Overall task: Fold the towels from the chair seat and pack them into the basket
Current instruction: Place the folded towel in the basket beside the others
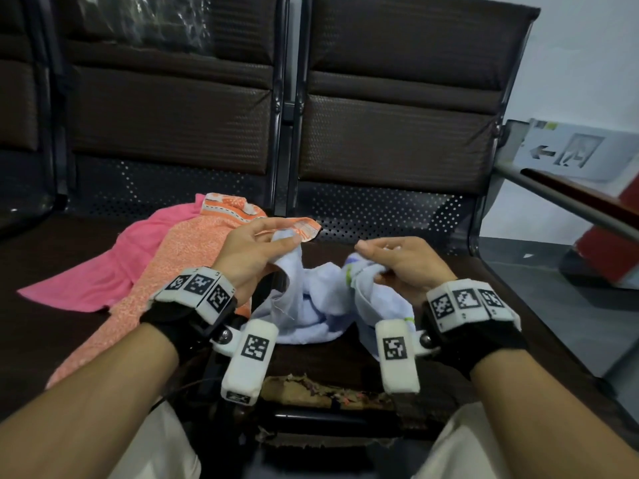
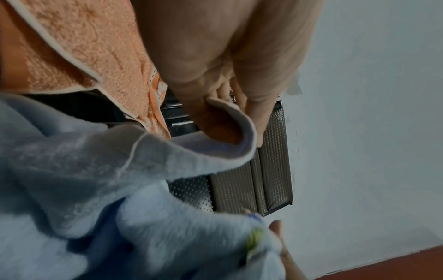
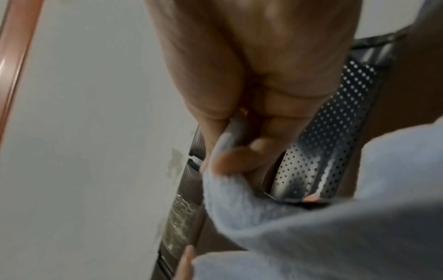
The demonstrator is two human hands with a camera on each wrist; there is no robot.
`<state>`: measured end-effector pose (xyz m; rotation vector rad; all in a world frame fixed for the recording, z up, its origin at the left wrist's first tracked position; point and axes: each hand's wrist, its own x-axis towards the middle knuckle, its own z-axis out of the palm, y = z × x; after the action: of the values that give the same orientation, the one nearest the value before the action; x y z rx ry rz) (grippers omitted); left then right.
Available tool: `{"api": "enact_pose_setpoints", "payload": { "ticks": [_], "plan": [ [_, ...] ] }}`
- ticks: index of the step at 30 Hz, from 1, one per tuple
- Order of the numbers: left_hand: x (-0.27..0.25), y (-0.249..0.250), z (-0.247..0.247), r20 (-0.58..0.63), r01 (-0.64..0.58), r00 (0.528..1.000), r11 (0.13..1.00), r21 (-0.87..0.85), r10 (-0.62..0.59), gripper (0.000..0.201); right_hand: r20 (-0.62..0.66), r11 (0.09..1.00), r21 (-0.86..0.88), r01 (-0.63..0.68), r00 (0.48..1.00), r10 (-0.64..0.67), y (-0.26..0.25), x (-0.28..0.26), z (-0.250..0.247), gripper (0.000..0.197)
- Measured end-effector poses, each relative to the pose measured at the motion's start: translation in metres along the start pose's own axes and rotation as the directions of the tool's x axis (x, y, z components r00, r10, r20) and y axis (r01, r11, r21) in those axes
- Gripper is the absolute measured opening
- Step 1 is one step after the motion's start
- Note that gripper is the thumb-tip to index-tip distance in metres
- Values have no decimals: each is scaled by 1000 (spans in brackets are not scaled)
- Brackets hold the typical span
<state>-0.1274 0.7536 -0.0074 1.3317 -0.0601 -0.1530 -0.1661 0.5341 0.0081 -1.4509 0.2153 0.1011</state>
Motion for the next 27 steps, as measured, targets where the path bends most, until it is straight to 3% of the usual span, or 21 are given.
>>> {"api": "enact_pose_setpoints", "payload": {
  "ticks": [2, 4, 9, 13, 17, 20, 23, 25, 27],
  "plan": [
    [0, 0, -1, -4, -13, 1000, 999, -33, 13, 27, 6, 985, 174, 19, 1000, -20, -3, 1, 1, 11],
    [1, 1, -2, 8, -22, 1000, 997, -73, 23, 32, -16, 983, 177, 44, 999, -42, -4, 3, 4, 13],
    [3, 1, -5, 19, -18, 1000, 989, -144, 21, 43, -1, 989, -140, -46, 999, 47, 2, 1, 9, 13],
    [3, -4, -3, 15, -38, 999, 995, -90, 40, 28, 51, 935, -353, -46, 996, 68, 3, 1, 7, 9],
    [4, -10, 2, 54, -45, 997, 999, -22, 46, 16, 83, 930, -365, -45, 993, 81, 3, 1, 2, 7],
    [5, -13, 3, 50, -51, 998, 991, 120, 45, 15, 125, 950, -311, -35, 989, 77, 4, 1, 0, 7],
    [4, -17, 7, 101, -158, 986, 922, 353, 131, 16, 119, 967, -255, -21, 992, 53, 4, -1, -1, 7],
    [1, -21, 12, 184, -291, 956, 806, 515, 228, 26, 111, 980, -197, -6, 993, 28, 2, -3, -1, 7],
    [-2, -23, 17, 311, -400, 913, 724, 562, 263, 29, 112, 990, -140, 8, 994, 8, 1, -5, -1, 7]
  ]
}}
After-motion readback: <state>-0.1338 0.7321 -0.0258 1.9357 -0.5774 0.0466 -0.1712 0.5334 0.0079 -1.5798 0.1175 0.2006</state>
